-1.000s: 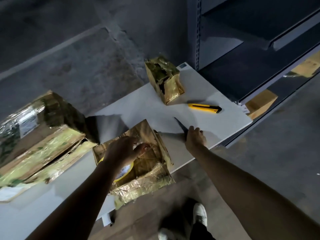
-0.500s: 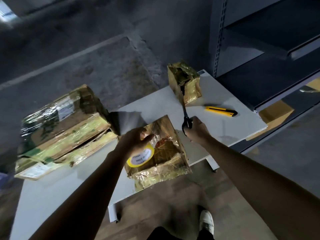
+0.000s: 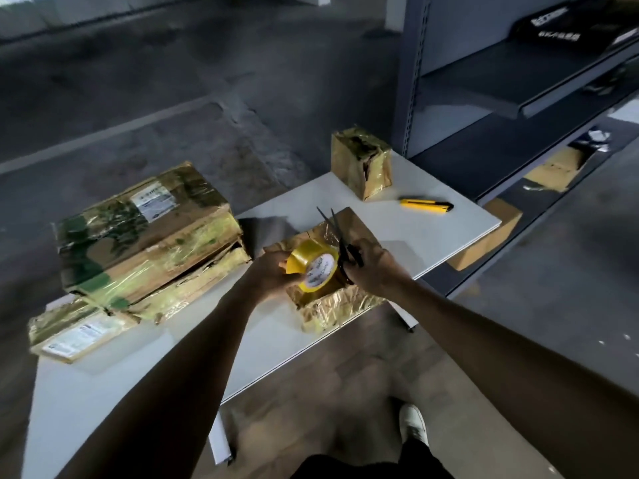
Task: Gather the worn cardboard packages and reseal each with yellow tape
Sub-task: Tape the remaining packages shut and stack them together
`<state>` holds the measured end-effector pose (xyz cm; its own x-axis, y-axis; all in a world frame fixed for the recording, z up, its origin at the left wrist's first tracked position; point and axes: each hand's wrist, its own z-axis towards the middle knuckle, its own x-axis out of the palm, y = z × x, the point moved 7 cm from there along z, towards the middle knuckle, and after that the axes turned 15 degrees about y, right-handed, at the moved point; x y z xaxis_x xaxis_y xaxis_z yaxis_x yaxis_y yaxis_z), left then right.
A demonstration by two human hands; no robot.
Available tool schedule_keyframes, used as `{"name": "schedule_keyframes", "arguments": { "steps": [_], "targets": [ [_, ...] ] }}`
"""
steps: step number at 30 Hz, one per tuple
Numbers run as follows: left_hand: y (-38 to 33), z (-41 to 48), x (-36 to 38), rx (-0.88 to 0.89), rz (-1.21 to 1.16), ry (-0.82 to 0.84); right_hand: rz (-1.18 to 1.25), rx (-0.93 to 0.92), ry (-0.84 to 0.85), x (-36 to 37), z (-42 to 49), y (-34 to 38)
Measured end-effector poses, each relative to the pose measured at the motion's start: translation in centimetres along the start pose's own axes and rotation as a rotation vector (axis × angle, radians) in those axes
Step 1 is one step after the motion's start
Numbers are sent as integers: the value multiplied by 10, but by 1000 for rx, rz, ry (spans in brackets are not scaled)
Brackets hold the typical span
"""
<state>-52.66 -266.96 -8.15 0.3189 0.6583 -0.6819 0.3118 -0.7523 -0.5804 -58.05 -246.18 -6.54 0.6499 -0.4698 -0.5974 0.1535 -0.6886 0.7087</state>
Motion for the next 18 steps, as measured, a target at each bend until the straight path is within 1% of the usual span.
{"name": "schedule_keyframes", "arguments": {
  "steps": [3, 5, 7, 9, 11, 14, 18],
  "targets": [
    [-4, -13, -3, 93, -123, -124, -25, 26, -6, 8, -18, -4],
    [5, -19, -3, 85, -232, -180, -15, 41, -1, 16, -14, -24],
    [14, -22, -1, 69, -337, -197, -28, 61, 8, 23, -12, -35],
    [22, -24, -2, 41, -406, -203, -25, 83, 65, 27, -27, -25],
    [27, -25, -4, 4, -428, -224, -56, 133, 135, 30, -37, -18],
    [26, -26, -8, 23, -446, -242, -195, 172, 266, 38, -41, -19],
    [15, -25, -11, 69, -390, -202, -283, 170, 329, 47, -41, -12]
  ]
}}
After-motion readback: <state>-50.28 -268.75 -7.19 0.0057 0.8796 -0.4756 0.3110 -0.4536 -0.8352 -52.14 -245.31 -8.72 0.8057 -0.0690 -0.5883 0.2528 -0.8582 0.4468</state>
